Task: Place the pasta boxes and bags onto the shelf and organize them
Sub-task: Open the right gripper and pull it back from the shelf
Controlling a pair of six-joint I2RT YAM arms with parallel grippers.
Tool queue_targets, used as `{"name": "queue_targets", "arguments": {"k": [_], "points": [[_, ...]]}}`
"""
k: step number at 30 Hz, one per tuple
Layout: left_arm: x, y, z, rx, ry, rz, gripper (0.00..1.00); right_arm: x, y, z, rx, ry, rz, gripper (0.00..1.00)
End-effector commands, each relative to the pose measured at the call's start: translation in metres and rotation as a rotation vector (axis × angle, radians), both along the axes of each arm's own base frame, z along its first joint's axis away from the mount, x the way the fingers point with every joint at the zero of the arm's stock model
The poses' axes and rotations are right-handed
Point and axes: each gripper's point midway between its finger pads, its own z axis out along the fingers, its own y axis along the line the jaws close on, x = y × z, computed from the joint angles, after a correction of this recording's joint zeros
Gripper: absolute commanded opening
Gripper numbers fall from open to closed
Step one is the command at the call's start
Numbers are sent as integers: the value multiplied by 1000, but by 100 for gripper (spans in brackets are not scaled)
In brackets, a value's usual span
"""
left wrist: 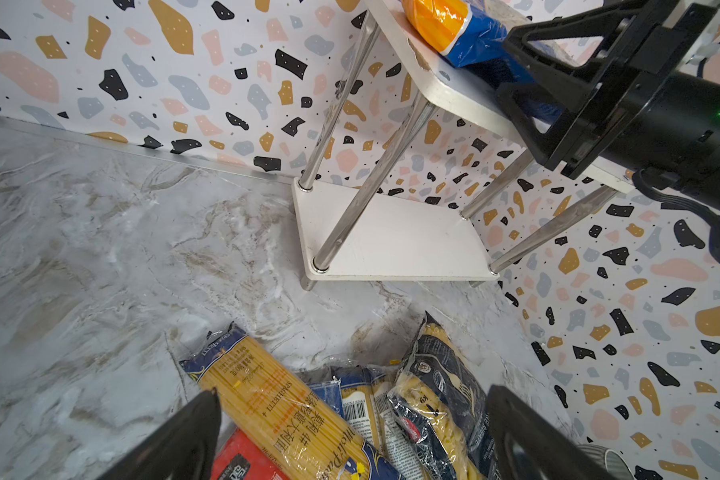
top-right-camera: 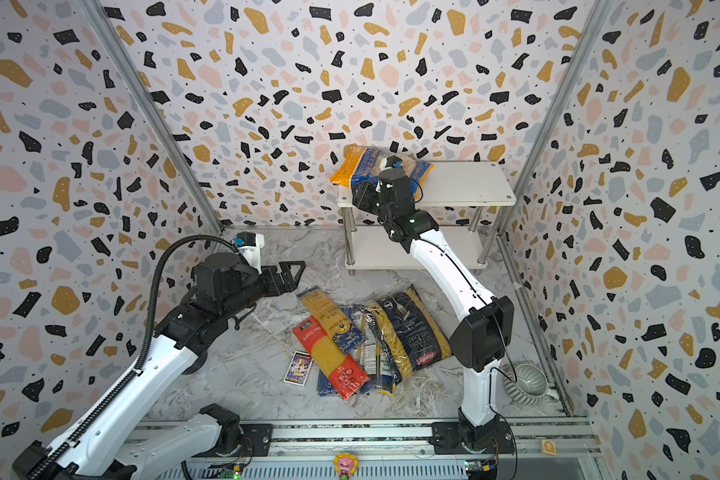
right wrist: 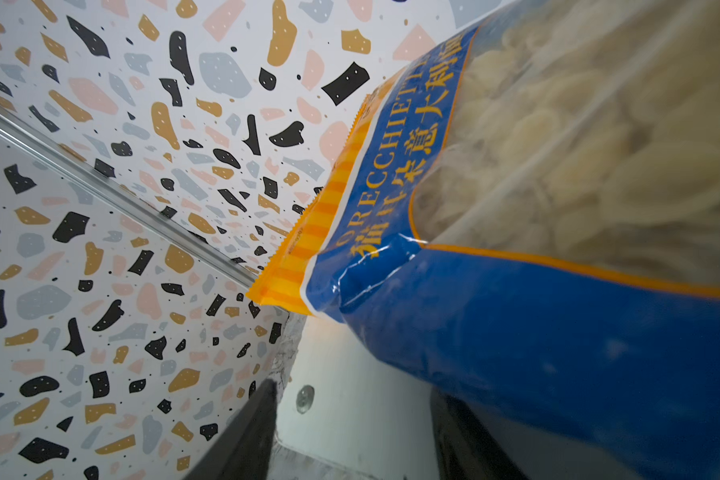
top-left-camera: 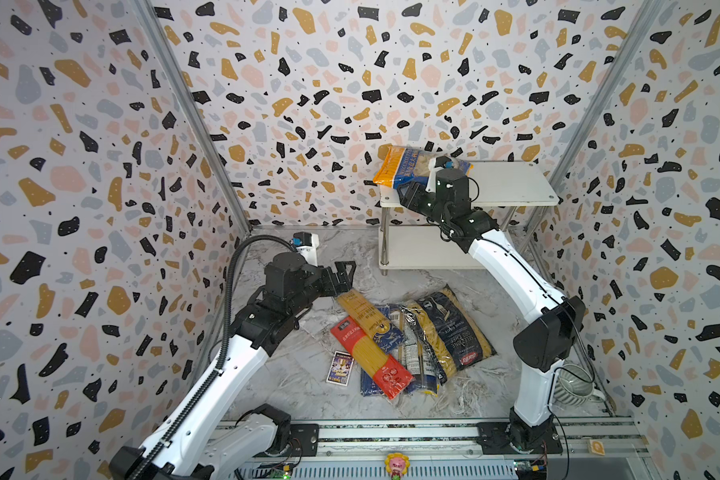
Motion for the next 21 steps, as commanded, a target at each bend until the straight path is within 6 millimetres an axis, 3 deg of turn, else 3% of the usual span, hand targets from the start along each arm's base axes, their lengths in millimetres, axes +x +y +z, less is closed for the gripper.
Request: {"name": "queue_targets", "arguments": {"k": [1, 4, 8, 15, 18, 21], "points": [[-2, 2, 9, -6, -46, -8, 99, -18, -28, 38, 40, -70, -26, 61], [-3, 2, 11, -11, -50, -6, 99, -21, -39, 39, 49, -61, -10, 62], [-2, 2, 12, -15, -51, -2, 99, -34, -37, 50, 28, -94, 49, 67], [-3, 2, 8, -39, -47, 2, 99, -76, -33, 68, -25, -149, 128, 81], [-5, 1, 0, -44, -35, 1, 100, -101, -40, 59, -60, -144, 139, 82], [-7, 1, -15, -10, -11, 22, 99, -131, -60, 38, -78, -122, 118, 83]]}}
